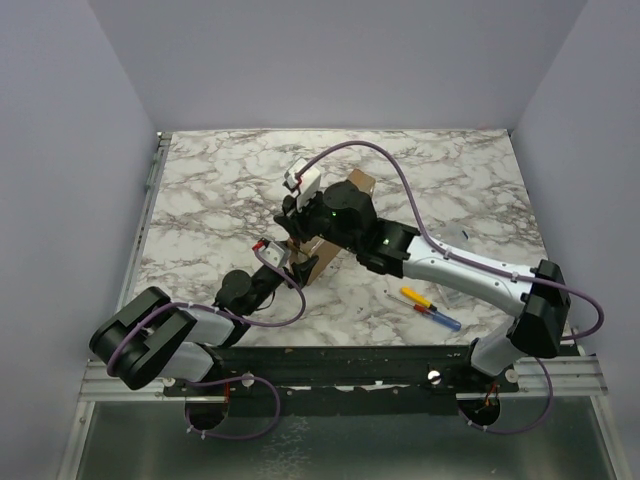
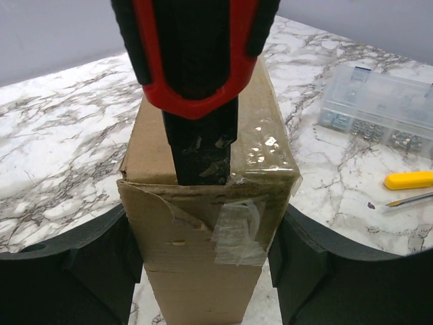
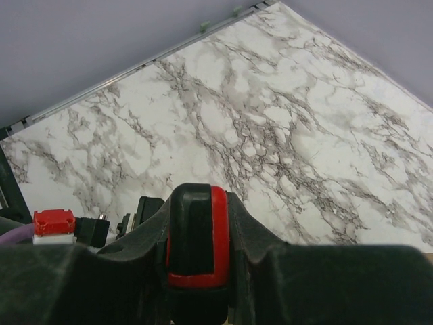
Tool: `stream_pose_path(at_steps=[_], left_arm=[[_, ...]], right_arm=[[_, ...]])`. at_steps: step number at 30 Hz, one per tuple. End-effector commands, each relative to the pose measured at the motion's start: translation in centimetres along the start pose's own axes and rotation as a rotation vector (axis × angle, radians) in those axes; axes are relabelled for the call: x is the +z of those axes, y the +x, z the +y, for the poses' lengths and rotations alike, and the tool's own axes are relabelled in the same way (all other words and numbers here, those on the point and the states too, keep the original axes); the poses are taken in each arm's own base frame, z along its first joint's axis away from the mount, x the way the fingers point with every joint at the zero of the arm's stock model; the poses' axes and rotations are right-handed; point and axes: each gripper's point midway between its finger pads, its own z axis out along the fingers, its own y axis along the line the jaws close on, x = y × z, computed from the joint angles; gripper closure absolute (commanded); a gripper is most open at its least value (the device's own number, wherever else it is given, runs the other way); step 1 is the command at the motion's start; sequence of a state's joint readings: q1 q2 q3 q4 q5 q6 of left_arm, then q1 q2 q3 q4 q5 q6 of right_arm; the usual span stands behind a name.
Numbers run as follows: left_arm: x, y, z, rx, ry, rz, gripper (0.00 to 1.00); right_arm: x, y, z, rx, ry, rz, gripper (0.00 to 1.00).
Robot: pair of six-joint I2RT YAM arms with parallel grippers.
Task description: Unpack the express box
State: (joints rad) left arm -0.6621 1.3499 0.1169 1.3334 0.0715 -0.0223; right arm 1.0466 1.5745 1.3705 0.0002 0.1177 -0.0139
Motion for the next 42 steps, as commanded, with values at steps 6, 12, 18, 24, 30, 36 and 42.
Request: stream_pose_path(at_steps=[6,12,18,24,30,36,42], left_arm=[[-0.4,0.8,0.4,-0.032,-0.020,0.022,0.90],[-0.4,0.9,0.5,-0.033,-0.025,0.027,0.91],[-0.3,1.0,0.6,-0.035,-0.029,0.031,0.91],[-0.4,1.2,0.8,-0.035,-0.040,0.037,0.91],[-0.2,1.4,0.4,-0.041,-0.021,0.046,0.91],[0.0,1.6,0.0,-0.044,-0.002,0.056,0.90],[-0.2,1.8,0.1,-0.038,-0.009,0.067,0.80]], right_arm=[[-4.6,1.8,-1.3,-0.019,0.086,0.072,0.99],[-5.7,3.2,-1.5,0.019,0.105,0.076,0.99],[-6.2,2.2,-0.9,-0.007,0.161,0.130,0.99],[-6.7,4.7,-1.0,-0.005,0.190,0.172,1.00],[-7.4,2.0,-0.9,0.021,0.169,0.036,1.00],[-7.1,-3.8,-1.2,0.048,0.186,-0.114,1.00],[-9.3,-11.6,-2.0,0.038,0.199,-0.261,0.99]])
